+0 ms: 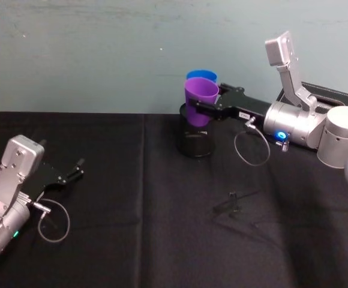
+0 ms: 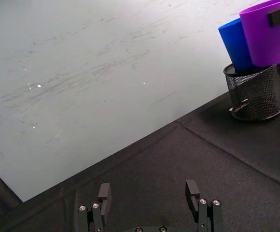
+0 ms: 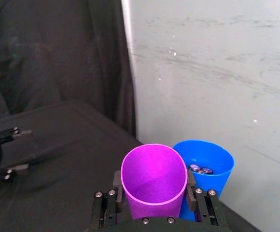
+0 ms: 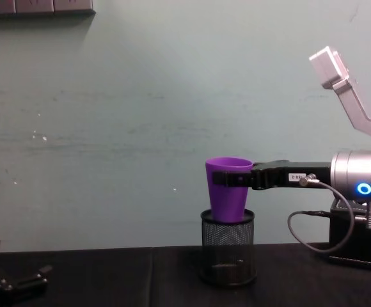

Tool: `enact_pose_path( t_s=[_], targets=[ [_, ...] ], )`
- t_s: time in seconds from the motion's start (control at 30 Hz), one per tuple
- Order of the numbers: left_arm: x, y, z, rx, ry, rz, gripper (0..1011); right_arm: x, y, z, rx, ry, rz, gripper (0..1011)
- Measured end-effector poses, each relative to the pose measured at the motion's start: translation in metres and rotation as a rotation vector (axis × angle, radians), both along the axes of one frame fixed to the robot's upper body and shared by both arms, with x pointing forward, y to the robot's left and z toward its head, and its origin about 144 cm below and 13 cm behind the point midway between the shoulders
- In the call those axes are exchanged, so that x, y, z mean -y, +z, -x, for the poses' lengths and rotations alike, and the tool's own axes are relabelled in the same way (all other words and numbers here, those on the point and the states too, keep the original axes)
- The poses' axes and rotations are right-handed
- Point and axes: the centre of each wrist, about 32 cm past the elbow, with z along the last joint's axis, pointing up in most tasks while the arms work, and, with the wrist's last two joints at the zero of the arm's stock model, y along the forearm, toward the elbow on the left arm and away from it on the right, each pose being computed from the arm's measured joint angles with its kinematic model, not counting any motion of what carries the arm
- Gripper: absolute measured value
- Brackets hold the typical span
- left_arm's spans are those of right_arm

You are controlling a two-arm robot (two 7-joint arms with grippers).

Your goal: Pick up one cup with a gripper and tap it against the other cup.

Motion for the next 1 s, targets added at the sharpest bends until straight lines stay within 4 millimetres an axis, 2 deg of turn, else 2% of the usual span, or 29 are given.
enact_pose_path(
  t_s=[0.23, 0.57, 1.0],
  targets=[
    [0.0, 0.0, 0.0, 0.0, 0.0, 0.0, 1011, 0.004, 0.006, 0.014, -0.003, 0.042, 0.017, 731],
    [0.0, 0.0, 0.0, 0.0, 0.0, 0.0, 1011, 0.021, 0.015, 0.049, -0.002, 0.11, 0.017, 731],
    [0.0, 0.0, 0.0, 0.0, 0.0, 0.0, 1011, 0.03, 0.016, 0.085, 0.012, 0.168, 0.014, 731]
  ],
)
